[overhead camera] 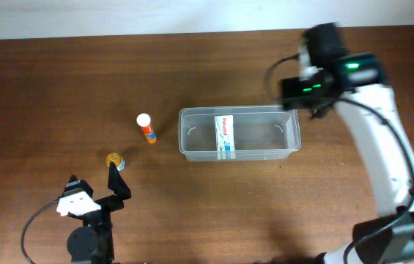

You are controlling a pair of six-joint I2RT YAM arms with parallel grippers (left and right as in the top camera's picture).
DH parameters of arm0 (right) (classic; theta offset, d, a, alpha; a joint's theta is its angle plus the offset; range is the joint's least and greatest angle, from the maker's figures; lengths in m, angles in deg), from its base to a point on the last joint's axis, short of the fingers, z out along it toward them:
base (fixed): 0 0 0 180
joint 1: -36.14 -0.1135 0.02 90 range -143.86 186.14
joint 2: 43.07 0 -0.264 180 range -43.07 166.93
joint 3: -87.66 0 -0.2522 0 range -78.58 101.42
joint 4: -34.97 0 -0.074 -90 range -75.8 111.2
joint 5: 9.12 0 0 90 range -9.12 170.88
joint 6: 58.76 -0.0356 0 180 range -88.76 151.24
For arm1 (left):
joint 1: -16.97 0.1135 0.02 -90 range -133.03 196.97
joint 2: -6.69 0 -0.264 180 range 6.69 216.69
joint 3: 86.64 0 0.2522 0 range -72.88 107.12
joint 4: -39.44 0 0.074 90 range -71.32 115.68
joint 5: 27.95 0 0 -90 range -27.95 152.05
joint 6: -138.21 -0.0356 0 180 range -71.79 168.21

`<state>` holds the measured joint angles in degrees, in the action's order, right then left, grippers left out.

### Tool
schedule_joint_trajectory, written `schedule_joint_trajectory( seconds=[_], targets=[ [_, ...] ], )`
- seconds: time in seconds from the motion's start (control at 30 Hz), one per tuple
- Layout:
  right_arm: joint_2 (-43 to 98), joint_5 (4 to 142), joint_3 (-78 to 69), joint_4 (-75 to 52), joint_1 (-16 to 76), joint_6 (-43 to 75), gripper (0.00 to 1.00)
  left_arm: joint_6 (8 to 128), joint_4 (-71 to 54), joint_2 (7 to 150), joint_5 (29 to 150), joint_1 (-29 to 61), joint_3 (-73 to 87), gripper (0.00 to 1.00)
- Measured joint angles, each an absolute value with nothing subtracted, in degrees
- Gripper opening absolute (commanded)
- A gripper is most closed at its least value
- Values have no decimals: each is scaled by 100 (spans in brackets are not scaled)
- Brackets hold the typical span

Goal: Pack container
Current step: 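Move the right gripper up to the dark brown bottle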

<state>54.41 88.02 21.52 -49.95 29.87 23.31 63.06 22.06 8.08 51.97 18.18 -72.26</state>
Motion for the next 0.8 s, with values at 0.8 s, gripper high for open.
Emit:
schedule_joint_trajectory(
  seconds=[0.8],
  targets=[
    [6936,7796,2158,-4033,4367,2082,98,6306,2206,808,5194,1818,-7226,99]
  ],
)
